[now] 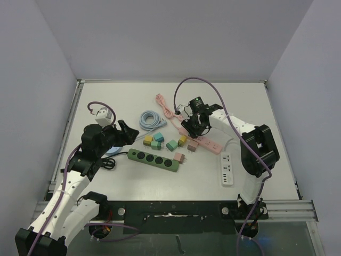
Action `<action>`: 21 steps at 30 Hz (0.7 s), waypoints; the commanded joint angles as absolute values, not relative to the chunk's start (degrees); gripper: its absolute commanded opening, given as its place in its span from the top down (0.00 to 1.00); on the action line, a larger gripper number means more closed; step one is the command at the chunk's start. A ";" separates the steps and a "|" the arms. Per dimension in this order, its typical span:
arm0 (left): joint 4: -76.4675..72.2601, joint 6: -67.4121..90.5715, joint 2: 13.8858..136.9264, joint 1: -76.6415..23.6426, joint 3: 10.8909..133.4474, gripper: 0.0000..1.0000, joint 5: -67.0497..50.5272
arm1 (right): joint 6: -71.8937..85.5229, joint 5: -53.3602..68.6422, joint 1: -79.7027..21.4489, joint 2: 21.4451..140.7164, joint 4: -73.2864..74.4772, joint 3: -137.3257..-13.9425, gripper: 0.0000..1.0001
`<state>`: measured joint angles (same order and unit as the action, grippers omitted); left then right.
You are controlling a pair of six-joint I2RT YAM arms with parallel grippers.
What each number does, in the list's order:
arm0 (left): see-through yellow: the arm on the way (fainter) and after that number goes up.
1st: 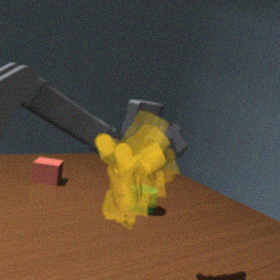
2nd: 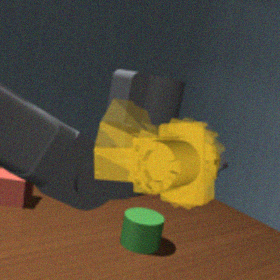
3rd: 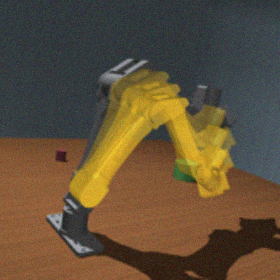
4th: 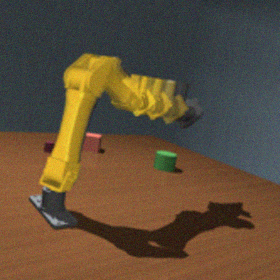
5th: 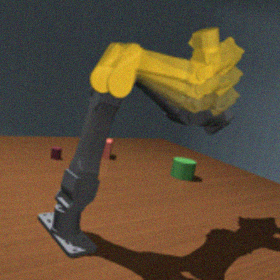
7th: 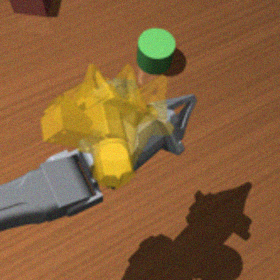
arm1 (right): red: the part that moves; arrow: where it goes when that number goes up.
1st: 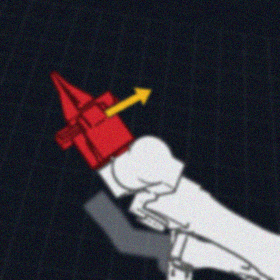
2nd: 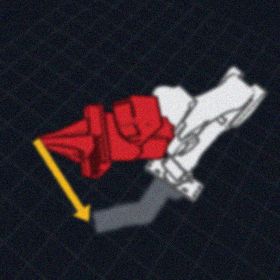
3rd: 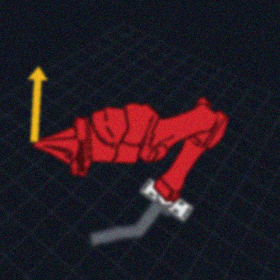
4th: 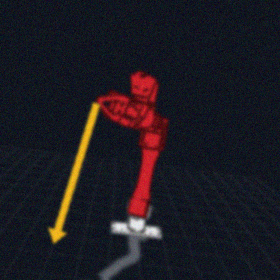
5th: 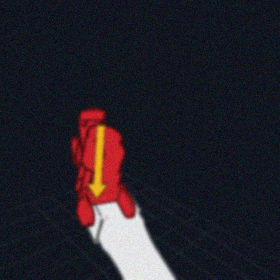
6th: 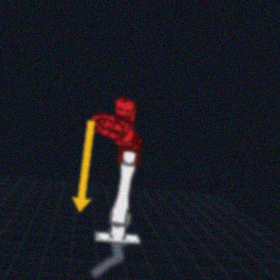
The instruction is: Insert the plug
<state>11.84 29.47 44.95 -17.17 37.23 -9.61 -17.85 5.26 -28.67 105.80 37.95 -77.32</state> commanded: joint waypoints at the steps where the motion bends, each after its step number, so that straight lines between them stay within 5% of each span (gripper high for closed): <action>1: 9.49 28.65 44.47 -17.18 38.31 0.27 -9.35 | -19.42 -2.71 -28.08 114.03 36.63 -72.81 1.00; 16: 9.32 28.65 44.72 -17.11 38.14 0.27 -9.16 | -16.88 -3.60 -29.22 122.10 36.01 -73.51 1.00; 21: 9.00 28.70 45.22 -17.08 38.14 0.27 -9.36 | -13.41 -1.16 -27.57 116.10 30.22 -74.86 1.00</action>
